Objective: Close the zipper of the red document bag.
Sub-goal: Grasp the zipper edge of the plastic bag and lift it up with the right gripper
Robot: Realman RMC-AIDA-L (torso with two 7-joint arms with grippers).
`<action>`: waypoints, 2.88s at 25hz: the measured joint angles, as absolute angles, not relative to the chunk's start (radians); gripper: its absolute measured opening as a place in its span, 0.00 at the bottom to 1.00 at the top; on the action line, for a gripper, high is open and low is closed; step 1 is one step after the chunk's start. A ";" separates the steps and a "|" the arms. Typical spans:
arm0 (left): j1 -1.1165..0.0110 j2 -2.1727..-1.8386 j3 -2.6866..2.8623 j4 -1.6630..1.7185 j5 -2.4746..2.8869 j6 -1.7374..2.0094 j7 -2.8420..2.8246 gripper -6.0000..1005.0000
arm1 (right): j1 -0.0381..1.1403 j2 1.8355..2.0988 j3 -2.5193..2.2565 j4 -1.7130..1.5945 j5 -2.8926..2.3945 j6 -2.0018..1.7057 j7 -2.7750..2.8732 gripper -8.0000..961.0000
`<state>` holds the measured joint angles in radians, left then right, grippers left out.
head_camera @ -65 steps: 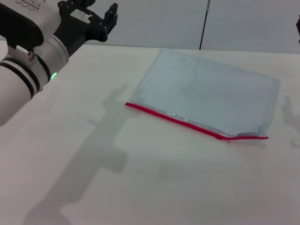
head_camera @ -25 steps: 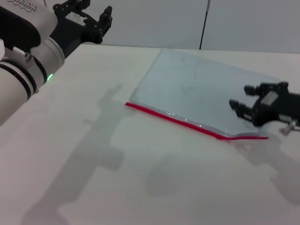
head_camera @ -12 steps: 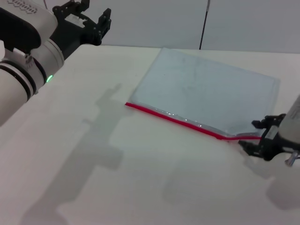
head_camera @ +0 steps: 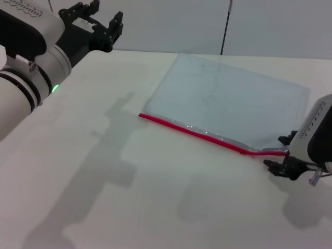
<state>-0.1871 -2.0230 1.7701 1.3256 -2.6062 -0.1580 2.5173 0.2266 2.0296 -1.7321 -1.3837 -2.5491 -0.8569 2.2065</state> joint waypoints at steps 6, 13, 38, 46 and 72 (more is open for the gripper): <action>-0.187 -2.023 1.770 1.325 -2.606 -0.158 2.517 0.52 | 0.224 2.029 -1.737 -1.409 -2.589 -0.849 2.229 0.70; -0.187 -2.023 1.770 1.325 -2.606 -0.158 2.518 0.52 | 0.224 2.029 -1.752 -1.420 -2.669 -0.844 2.272 0.69; -0.194 -2.025 1.775 1.328 -2.605 -0.133 2.525 0.52 | 0.268 2.029 -1.775 -1.354 -2.757 -0.827 2.319 0.70; -0.195 -2.025 1.777 1.326 -2.605 -0.134 2.525 0.52 | 0.306 2.029 -1.775 -1.326 -2.758 -0.824 2.320 0.69; -0.194 -2.023 1.779 1.333 -2.605 -0.133 2.525 0.52 | 0.373 2.029 -1.804 -1.275 -2.827 -0.837 2.359 0.55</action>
<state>-0.1936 -2.0233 1.7792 1.3327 -2.6046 -0.1335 2.5250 0.3727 2.0287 -1.8038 -1.2752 -2.8265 -0.8367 2.3587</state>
